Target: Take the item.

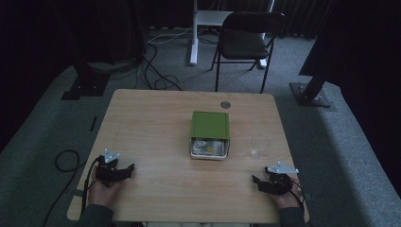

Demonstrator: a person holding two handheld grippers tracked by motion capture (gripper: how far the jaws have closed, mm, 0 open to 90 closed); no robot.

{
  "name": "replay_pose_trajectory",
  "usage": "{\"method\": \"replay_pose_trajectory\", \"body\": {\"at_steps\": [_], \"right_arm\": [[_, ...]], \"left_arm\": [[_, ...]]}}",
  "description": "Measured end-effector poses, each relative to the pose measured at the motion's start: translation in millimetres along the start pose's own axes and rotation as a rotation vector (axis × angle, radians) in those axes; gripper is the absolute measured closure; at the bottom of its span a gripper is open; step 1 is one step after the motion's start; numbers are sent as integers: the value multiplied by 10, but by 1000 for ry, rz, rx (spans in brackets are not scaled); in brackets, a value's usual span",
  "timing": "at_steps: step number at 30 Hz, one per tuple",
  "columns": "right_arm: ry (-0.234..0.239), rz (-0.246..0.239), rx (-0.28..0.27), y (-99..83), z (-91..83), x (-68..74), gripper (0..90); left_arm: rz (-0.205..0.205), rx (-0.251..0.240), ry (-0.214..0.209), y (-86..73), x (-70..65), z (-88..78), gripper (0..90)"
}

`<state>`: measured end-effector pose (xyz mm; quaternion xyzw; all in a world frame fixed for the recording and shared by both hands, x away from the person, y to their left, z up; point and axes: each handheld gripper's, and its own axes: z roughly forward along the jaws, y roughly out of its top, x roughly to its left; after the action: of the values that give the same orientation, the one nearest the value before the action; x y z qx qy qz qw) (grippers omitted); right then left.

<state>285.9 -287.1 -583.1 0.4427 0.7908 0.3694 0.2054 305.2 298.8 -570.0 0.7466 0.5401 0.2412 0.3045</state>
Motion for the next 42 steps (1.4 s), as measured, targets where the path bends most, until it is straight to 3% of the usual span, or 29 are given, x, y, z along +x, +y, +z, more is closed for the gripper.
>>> {"method": "replay_pose_trajectory", "body": {"at_steps": [10, 20, 25, 34, 35, 40, 42], "right_arm": [[2, -1, 0, 1, 1, 1, 304], [-28, 27, -1, -1, -1, -16, 305], [-28, 26, -1, -3, -2, -14, 304], [-31, 27, -1, -6, -4, -11, 305], [-32, 26, -1, -5, -4, -11, 305], [-32, 26, -1, -6, -4, -11, 305], [-32, 26, -1, -6, -4, -11, 305]], "left_arm": [[45, 5, -41, -1, 9, 8, 169], [76, 20, -52, 15, -18, -47, 275], [74, -20, -93, 56, -59, -147, 284], [75, -64, -118, 155, -151, -295, 287], [98, -91, -144, 222, -230, -368, 288], [114, -116, -159, 280, -292, -423, 316], [126, -147, -189, 367, -360, -491, 319]]}}
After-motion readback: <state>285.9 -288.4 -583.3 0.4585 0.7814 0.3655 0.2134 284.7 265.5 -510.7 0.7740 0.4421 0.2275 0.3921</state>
